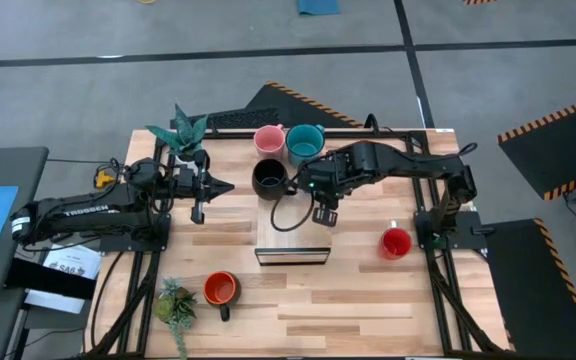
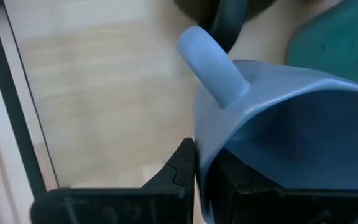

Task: Place coffee mugs
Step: Put the purple mug on the shelf

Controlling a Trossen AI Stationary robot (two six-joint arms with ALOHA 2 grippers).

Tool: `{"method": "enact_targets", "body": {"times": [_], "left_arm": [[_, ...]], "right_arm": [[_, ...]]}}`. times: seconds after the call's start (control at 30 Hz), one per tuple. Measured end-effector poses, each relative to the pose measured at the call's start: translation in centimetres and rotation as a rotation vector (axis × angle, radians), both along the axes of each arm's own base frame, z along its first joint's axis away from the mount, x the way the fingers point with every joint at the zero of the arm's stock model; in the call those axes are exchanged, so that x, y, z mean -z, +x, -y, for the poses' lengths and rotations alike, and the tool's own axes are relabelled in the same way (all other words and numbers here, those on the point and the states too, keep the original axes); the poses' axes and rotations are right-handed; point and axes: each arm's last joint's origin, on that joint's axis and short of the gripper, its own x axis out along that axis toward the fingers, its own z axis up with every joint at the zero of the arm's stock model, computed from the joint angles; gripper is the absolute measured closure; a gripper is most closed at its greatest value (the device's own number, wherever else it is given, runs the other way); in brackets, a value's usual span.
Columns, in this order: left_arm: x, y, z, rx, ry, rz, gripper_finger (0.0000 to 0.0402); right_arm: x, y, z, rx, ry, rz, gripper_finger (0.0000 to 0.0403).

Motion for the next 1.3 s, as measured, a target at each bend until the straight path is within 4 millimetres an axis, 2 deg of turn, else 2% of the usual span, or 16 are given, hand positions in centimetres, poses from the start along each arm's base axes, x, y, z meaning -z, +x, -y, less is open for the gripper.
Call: {"method": "enact_targets", "body": {"times": [0.4,0.8,0.97,1.3], "left_arm": [[0.0,0.0,0.0,0.0,0.0,0.0,0.0401],[0.0,0.0,-0.1,-0.027,-0.002,-0.002,0.0401],[0.0,0.0,-0.1,-0.028,0.005,-0.004,0.0401],[0.0,0.0,-0.1,-0.029,0.008,-0.004,0.0401]], "right_arm": [[0.0,0.2,0.7,0.003,-0.004,0.01,0.0362],[2.9,2.4,1.0,-0.078,-0.033,-0.105,0.036],[2.9,2.1,1.3,-0.069,-0.04,-0.114,0.0359],[2.8,2.1,2.1,-0.041,-0.065,-0.11,0.0318]]}}
